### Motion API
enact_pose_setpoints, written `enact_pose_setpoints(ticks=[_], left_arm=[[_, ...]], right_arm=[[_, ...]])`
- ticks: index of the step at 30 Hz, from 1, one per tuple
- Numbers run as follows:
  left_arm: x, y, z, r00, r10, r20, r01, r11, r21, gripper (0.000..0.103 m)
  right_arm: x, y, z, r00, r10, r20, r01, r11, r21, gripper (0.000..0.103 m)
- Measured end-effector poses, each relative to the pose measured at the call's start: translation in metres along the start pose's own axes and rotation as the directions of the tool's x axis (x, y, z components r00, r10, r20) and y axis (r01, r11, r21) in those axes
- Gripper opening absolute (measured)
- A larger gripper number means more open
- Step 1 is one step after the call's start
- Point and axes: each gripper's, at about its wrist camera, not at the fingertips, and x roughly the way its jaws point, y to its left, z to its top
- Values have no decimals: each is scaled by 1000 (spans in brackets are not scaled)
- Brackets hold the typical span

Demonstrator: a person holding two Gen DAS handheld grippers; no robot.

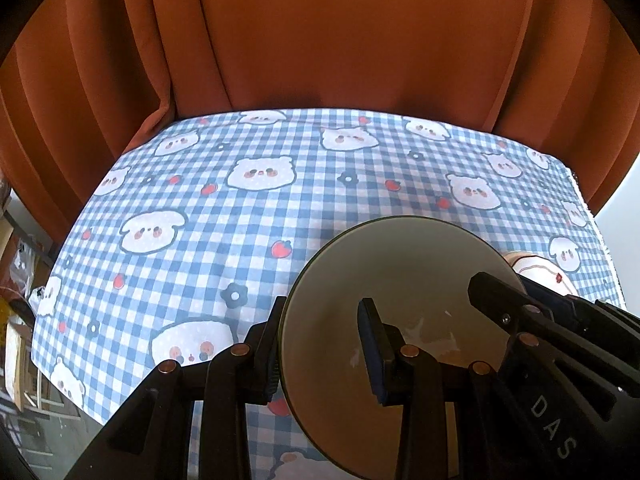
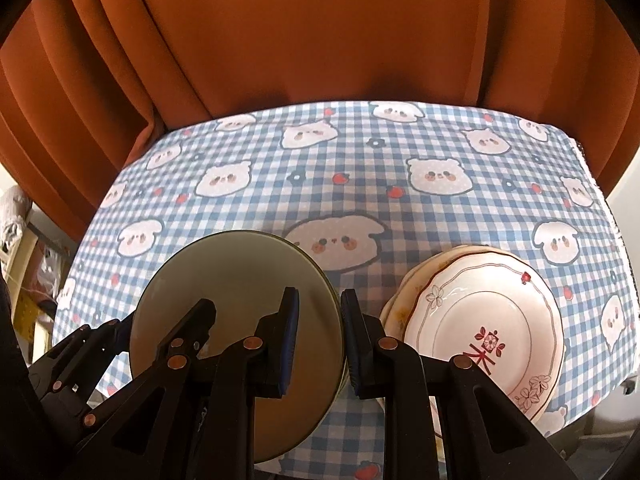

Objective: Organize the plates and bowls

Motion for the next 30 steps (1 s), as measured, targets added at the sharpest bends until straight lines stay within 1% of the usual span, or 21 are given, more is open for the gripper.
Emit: enact_pose_setpoints(ticks=[5, 9, 13, 18, 21, 23, 25, 30], left_arm=[[11, 0, -1, 1000, 8, -25, -8, 1000, -8, 34], [19, 0, -1, 999, 14, -35, -14, 1000, -4, 34], [25, 0, -2, 999, 14, -44, -14, 1000, -2, 34], [28, -2, -5, 999, 12, -45, -11, 1000, 9, 34], [33, -2, -10, 997, -5, -71, 6, 1000, 7, 34], [32, -4, -12, 998, 0, -59, 0, 1000, 13, 34], [30, -6, -12, 999, 8, -46, -7, 1000, 18, 34], [29, -4, -14, 999, 8, -39, -8, 1000, 8, 36]], right_arm=[[12, 3, -1, 1000, -8, -22, 7, 1000, -21, 25], [18, 6, 0, 999, -34, -20, 33, 998, -54, 25], [26, 6, 0, 999, -42, -28, 40, 997, -62, 25], [27, 7, -2, 998, -62, -10, 61, 995, -79, 25], [26, 7, -6, 997, -74, 12, 75, 994, -85, 25], [28, 7, -8, 996, -85, 10, 85, 993, -85, 25], [27, 5, -11, 997, -79, 21, 80, 994, -76, 25], [26, 2, -13, 997, -72, 18, 73, 995, -69, 25]])
